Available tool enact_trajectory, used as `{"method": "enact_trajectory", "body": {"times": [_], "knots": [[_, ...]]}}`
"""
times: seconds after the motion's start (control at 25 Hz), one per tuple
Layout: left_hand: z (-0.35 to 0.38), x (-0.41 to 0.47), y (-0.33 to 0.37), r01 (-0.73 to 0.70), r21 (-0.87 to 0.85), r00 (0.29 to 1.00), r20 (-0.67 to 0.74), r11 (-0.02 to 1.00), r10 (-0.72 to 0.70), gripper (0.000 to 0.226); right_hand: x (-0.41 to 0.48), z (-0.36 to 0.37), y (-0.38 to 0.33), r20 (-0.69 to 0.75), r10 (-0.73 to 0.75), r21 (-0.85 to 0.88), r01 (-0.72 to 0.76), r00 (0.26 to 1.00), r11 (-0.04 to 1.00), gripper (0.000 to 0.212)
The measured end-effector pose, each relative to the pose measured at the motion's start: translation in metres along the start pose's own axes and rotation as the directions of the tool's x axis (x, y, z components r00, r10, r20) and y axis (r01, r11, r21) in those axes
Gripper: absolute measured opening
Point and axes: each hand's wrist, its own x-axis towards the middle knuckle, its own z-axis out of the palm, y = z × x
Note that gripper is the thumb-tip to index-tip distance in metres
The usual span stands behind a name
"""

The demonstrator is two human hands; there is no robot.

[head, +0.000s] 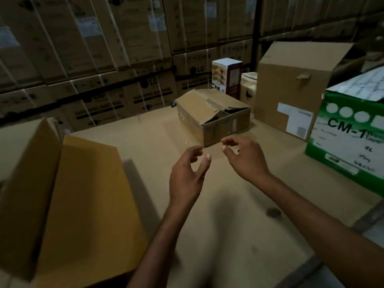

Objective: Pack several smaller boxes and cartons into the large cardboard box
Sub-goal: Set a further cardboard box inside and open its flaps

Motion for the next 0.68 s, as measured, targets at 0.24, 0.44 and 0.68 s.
{"method": "enact_trajectory", "body": {"times": [0.24, 0.44, 0.68], "knots": [[0.111, 0.125, -0.01, 0.233, -0.173, 0.968, -0.052, 0.957, -0.245, 0.031, 0.144, 0.004, 0.119, 0.049, 0.01, -0.058, -0.008, 0.999, 0.998, 0.027], [0.171, 0.237, -0.034, 0.343, -0.125, 0.926, -0.118, 0.931, -0.357, 0.038, 0.268, 0.025, 0.184, 0.248, -0.119, -0.371, 0.207, 0.962, 0.905, 0.045], [0.217, 0.349, -0.085, 0.534, -0.078, 0.827, -0.157, 0.842, -0.539, 0.071, 0.376, 0.076, 0.233, 0.218, 0.064, -0.413, 0.033, 0.974, 0.91, 0.052]]}}
